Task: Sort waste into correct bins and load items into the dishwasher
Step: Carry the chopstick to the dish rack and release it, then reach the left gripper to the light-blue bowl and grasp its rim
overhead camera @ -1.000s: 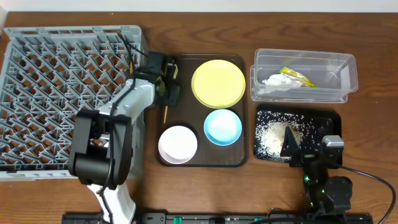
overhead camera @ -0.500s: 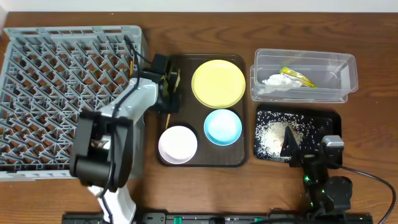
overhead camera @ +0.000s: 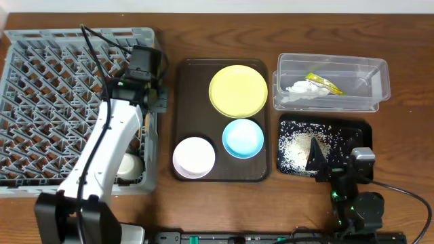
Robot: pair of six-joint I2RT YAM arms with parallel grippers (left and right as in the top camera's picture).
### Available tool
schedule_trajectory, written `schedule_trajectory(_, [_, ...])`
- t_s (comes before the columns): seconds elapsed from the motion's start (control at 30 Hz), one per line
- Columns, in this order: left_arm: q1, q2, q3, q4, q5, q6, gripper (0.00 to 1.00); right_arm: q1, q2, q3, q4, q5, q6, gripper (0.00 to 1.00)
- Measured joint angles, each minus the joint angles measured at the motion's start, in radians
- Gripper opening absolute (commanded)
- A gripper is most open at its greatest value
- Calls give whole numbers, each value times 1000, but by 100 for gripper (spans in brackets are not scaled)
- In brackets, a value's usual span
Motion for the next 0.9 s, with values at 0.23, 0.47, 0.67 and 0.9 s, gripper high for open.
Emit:
schedule_trajectory(0.23, [67, 54, -35, 15, -21, 46, 39, 0, 0, 0, 0, 0, 0, 99])
schedule_trajectory(0.47, [-19, 9, -34, -96, 1, 63, 49, 0, 0, 0, 0, 0, 0, 99])
schedule_trajectory(0.67, [-156, -158, -23, -99, 109, 38, 67, 0, 0, 0, 0, 0, 0, 99])
schedule_trajectory(0.9, [-268, -248, -2, -66, 330, -51, 53, 0, 0, 0, 0, 0, 0, 99])
